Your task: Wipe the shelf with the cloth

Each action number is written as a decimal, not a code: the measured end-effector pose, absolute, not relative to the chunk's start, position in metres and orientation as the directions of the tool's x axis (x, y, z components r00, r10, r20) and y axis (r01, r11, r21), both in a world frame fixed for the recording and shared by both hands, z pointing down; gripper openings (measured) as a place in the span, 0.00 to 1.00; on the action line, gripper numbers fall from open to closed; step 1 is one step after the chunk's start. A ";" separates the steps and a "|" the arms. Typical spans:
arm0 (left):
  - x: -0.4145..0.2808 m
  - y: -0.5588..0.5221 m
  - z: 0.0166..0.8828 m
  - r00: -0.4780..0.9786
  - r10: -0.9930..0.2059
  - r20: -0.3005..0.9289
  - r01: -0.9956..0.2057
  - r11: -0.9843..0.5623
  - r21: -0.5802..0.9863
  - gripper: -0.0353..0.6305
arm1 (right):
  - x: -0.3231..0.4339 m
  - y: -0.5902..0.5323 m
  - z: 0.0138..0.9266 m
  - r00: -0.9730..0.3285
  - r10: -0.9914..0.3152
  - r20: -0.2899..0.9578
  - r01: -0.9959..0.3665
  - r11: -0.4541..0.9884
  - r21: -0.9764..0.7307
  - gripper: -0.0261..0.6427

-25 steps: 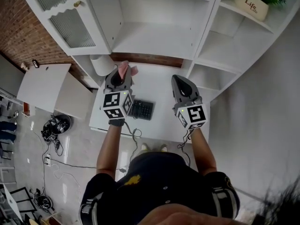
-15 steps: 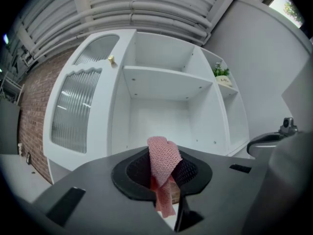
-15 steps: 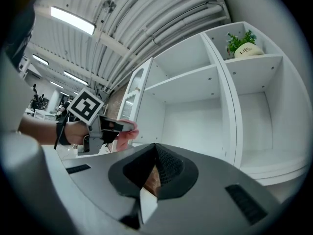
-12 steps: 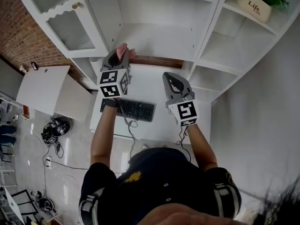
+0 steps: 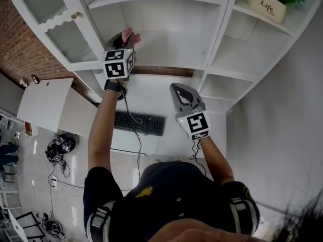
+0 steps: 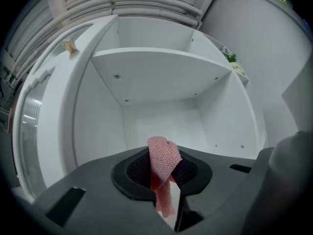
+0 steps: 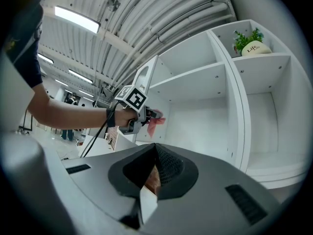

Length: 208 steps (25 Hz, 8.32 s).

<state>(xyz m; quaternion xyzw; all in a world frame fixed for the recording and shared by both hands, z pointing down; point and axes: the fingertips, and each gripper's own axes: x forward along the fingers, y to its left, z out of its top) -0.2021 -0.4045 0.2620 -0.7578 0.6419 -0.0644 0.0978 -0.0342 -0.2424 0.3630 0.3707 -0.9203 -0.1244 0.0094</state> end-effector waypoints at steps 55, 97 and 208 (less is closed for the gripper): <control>0.063 -0.591 0.393 0.455 -0.712 0.535 -0.214 -0.670 -0.711 0.18 | 0.056 -0.249 0.432 -0.467 -0.880 0.081 -0.872 0.474 0.124 0.05; -0.085 -0.588 0.396 0.257 -0.767 0.588 -0.475 -0.630 -0.615 0.16 | -0.001 -0.225 0.444 -0.606 -0.789 0.101 -0.786 0.613 0.077 0.05; 0.002 -0.520 0.400 0.393 -0.668 0.632 -0.318 -0.744 -0.588 0.15 | 0.010 -0.201 0.455 -0.626 -0.773 0.099 -0.774 0.632 0.041 0.05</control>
